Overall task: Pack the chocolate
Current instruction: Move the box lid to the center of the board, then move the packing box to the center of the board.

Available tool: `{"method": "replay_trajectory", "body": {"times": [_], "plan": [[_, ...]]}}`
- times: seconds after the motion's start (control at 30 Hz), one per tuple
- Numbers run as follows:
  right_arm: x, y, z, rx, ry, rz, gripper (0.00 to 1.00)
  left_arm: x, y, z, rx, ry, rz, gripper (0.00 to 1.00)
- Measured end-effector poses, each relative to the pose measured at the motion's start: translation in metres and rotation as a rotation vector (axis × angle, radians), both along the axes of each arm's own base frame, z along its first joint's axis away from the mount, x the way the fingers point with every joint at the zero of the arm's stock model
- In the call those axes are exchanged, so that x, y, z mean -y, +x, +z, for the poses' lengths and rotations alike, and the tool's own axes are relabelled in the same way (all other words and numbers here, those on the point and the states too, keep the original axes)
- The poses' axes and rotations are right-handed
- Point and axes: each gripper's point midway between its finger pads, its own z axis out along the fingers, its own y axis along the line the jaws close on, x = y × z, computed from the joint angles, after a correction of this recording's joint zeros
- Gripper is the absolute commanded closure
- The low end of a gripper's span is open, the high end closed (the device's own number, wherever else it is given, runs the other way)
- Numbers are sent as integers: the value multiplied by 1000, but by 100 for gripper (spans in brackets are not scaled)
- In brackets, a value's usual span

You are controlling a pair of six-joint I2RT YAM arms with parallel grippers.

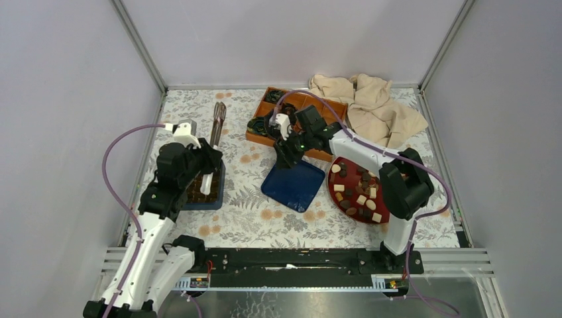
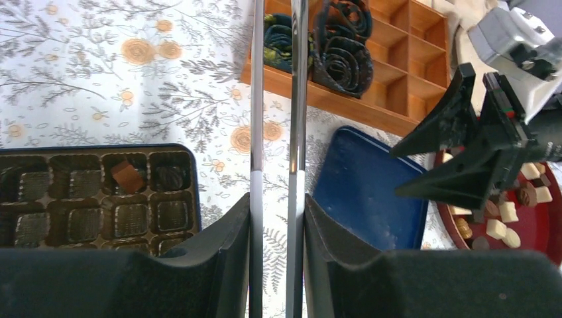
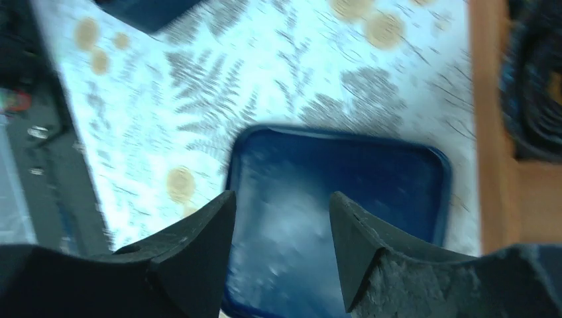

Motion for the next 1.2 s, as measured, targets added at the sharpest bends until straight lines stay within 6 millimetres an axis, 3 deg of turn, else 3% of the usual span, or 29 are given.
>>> {"method": "replay_trajectory", "body": {"times": [0.1, 0.3, 0.4, 0.53, 0.87, 1.1, 1.2], "plan": [[-28, -13, 8, -104, 95, -1, 39, -10, 2, 1, 8, 14, 51, 65], [-116, -33, 11, -318, 194, -46, 38, -32, 0, 13, 66, 33, 159, 65], [-156, -40, 3, -444, 201, -112, 34, -40, -4, 21, 100, 35, 195, 65], [-186, -39, -16, -533, 166, -229, 31, -48, -7, 28, 131, 34, 232, 65], [-215, -25, -40, -545, 99, -452, 37, -57, -8, 28, 137, 37, 271, 65], [-217, -19, -66, -519, 40, -576, 43, -59, -8, 27, 135, 37, 277, 65], [-217, -16, -69, -514, 37, -599, 43, -59, -7, 27, 137, 36, 277, 65]]}}
